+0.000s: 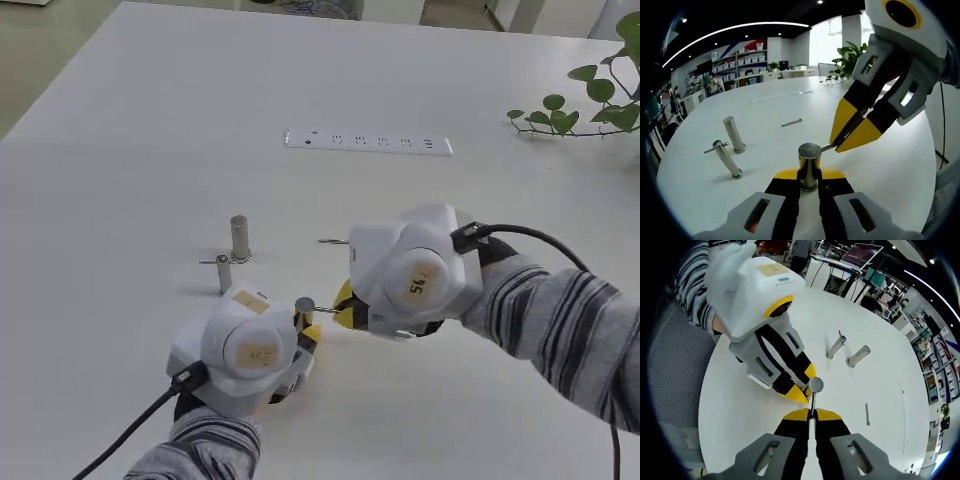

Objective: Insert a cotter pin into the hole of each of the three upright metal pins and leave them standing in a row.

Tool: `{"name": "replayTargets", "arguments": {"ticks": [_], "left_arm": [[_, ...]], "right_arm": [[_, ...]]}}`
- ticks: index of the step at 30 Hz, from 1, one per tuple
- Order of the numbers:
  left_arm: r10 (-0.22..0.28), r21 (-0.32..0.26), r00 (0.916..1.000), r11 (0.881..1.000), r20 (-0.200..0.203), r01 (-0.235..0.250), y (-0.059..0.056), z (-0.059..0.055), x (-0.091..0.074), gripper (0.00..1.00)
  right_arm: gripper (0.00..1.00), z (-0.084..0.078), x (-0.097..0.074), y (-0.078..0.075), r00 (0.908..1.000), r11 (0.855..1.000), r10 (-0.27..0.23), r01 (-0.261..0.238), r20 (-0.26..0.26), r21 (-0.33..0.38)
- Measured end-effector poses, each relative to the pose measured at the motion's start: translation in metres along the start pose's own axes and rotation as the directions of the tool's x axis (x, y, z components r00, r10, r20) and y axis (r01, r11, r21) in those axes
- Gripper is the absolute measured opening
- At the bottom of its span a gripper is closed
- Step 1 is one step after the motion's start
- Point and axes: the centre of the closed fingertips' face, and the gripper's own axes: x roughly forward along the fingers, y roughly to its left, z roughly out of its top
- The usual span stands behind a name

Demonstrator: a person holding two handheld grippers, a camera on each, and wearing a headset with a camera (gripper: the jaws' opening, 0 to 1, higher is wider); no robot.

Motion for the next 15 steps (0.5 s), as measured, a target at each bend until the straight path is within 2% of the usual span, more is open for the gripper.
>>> {"name": "replayTargets", "arguments": {"ticks": [15], "left_arm": [[0.008, -0.006, 1.0000, 1.000, -0.002, -0.008, 0.000, 0.000, 0.000, 0.09]], "right_arm": [[0.00, 0.014, 0.005, 0.000, 0.9986, 1.000, -0.012, 0.011, 0.051, 0.022]]}}
